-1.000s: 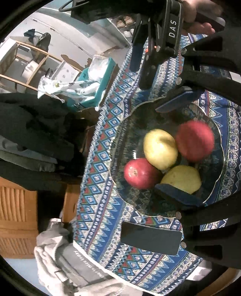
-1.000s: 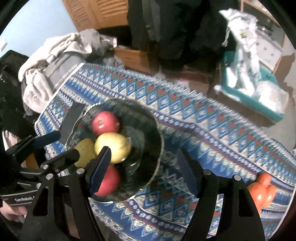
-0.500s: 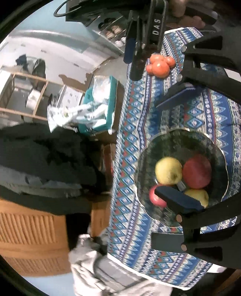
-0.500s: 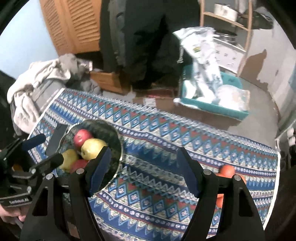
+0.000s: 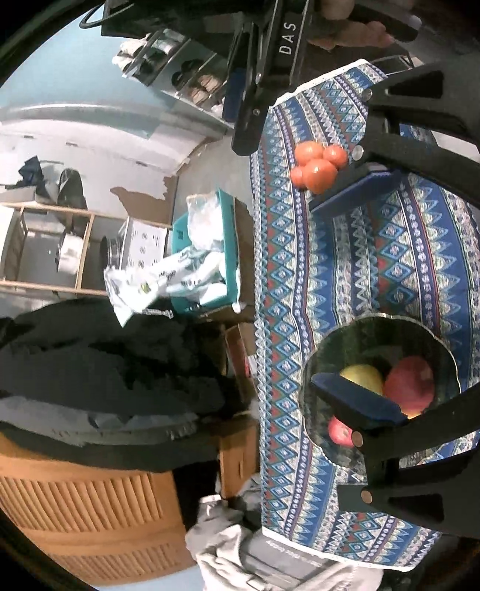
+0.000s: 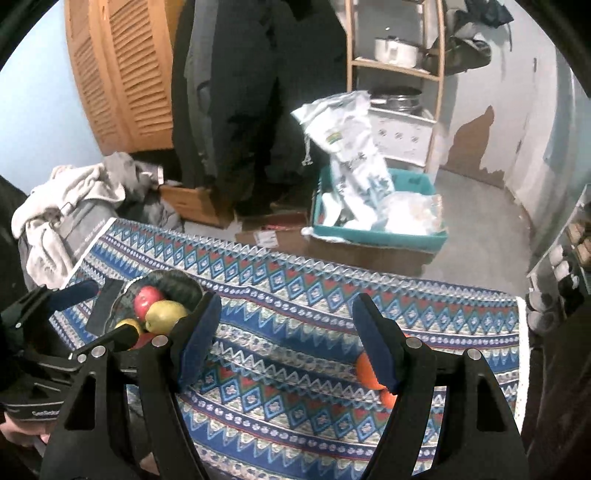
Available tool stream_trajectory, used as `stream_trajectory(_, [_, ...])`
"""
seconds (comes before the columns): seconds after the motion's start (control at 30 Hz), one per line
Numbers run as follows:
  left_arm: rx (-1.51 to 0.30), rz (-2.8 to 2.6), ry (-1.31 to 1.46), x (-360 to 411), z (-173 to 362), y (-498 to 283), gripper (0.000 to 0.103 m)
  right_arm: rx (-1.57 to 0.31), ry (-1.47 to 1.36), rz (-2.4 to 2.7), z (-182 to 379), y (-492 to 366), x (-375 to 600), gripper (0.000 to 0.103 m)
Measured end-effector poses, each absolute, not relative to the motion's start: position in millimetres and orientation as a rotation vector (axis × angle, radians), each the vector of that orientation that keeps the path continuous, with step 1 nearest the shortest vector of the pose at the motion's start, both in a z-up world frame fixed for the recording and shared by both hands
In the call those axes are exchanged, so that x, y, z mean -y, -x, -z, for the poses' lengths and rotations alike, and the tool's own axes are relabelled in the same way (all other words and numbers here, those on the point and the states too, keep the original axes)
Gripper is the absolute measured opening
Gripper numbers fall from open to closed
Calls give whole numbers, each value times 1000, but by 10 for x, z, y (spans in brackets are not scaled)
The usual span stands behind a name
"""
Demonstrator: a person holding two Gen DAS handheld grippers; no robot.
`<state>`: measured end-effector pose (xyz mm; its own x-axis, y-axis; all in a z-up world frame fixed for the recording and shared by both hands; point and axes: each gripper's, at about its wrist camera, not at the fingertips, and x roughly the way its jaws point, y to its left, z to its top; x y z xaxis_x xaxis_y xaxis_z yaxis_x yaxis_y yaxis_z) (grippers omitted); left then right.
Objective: Organize fruits
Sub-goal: 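Open the right gripper and withdraw both tools from the bowl toward the oranges, then move the right tool onto an orange while the left tool approaches the large orange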
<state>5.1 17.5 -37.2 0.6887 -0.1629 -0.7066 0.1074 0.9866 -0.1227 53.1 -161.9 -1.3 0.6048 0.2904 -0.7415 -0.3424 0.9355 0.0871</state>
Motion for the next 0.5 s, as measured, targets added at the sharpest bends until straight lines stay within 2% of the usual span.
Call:
stream_trajectory(0.43, [-800, 205, 4, 296, 353, -156, 87, -820, 39, -266, 4, -482, 2176, 75])
stream_trajectory(0.5, [-806, 216, -2, 354, 367, -185, 87, -820, 26, -246, 25, -483, 2261, 80])
